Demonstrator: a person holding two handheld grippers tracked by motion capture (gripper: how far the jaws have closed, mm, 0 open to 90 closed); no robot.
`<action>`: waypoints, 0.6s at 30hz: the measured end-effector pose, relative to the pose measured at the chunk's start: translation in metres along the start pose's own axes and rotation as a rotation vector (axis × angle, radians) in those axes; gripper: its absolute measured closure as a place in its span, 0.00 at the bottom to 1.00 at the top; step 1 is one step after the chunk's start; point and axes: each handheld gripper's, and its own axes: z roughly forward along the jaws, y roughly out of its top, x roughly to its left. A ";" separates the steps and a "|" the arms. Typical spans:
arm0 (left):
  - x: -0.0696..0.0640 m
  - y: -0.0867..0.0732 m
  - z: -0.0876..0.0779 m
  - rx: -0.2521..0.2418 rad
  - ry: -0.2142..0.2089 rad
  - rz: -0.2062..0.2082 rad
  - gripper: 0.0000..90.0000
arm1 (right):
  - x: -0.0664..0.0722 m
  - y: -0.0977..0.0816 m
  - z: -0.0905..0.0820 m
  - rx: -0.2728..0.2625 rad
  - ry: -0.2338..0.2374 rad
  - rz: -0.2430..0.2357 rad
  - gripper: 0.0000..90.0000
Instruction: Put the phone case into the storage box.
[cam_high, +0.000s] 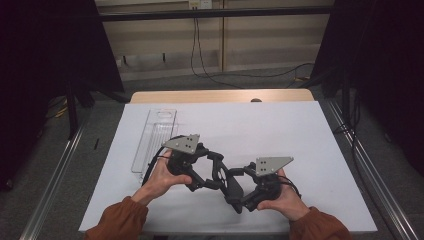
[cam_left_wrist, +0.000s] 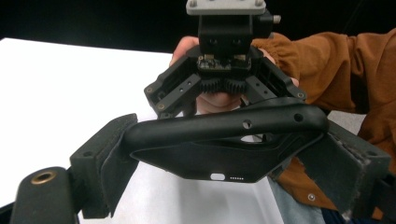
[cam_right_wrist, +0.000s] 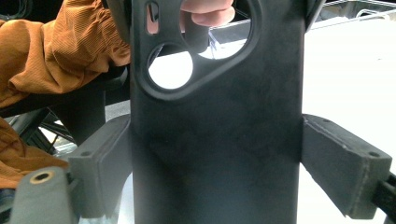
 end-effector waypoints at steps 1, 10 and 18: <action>0.000 0.001 -0.001 -0.001 0.005 0.000 0.16 | 0.000 0.000 0.000 0.002 -0.001 0.005 0.09; 0.002 0.002 -0.008 -0.013 0.068 -0.029 0.16 | -0.001 0.001 -0.003 -0.024 -0.050 0.025 0.02; 0.004 0.002 -0.014 -0.009 0.125 -0.061 0.16 | -0.003 0.001 -0.008 -0.032 -0.094 0.042 0.01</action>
